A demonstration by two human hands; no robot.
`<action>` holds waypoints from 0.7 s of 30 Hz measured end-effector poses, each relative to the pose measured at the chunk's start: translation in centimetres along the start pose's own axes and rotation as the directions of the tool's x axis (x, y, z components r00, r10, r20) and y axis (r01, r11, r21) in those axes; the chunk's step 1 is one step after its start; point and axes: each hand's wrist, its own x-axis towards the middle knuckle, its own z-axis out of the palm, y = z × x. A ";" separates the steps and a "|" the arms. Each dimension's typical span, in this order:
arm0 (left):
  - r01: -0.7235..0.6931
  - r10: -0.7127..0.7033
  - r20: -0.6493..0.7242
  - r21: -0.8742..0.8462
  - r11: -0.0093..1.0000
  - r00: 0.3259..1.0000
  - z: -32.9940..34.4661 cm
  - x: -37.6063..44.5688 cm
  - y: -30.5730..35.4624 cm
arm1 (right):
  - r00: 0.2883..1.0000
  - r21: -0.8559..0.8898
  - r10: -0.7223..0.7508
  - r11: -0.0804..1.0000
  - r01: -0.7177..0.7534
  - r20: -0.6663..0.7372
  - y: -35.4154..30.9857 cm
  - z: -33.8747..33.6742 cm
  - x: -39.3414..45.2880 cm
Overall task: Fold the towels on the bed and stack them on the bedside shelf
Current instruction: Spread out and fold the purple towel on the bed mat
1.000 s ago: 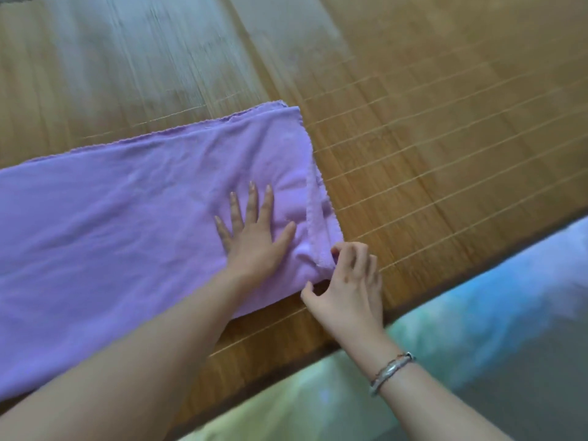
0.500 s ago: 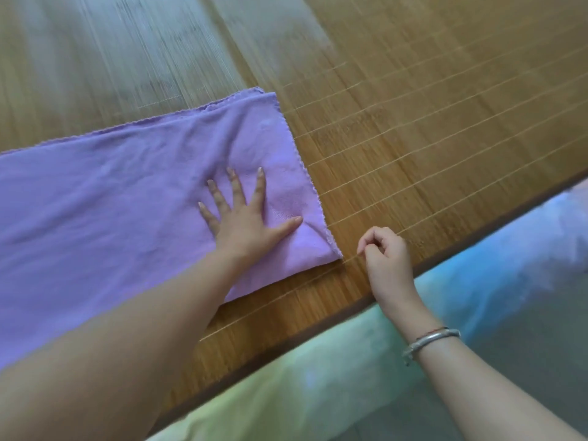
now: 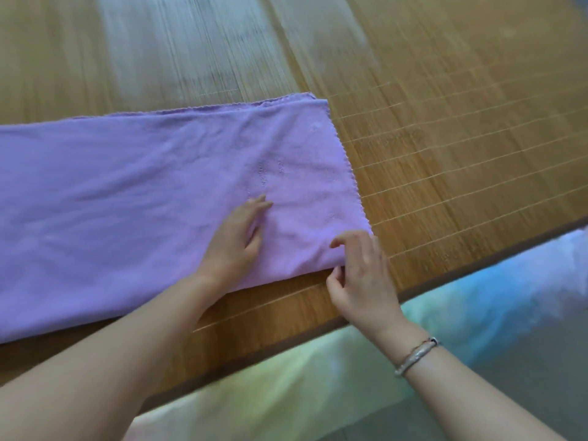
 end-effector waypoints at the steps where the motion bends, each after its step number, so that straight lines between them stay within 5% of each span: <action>1: -0.033 0.031 0.021 0.083 0.996 0.999 -1.5 -1.9 -1.5 | 0.993 0.000 -0.097 0.995 0.098 0.072 -1.5 0.7 0.1; 5: -0.007 -0.022 0.053 0.489 0.872 0.998 -9.1 -9.6 -7.0 | 0.880 -0.079 -0.352 0.915 0.395 0.317 -7.6 5.1 0.9; 9: 0.101 -0.206 0.069 0.696 0.711 0.976 -16.8 -15.9 -11.4 | 0.847 -0.247 -0.330 0.856 0.454 0.416 -12.5 8.8 1.5; 14: 0.261 -0.383 -0.025 0.772 0.580 0.924 -22.1 -17.5 -12.8 | 0.877 -0.358 -0.176 0.863 0.356 0.446 -14.1 8.8 3.0; 21: 0.428 -0.501 -0.094 0.666 0.611 0.860 -25.3 -15.8 -10.1 | 0.854 -0.340 -0.080 0.895 0.289 0.514 -15.5 4.1 5.0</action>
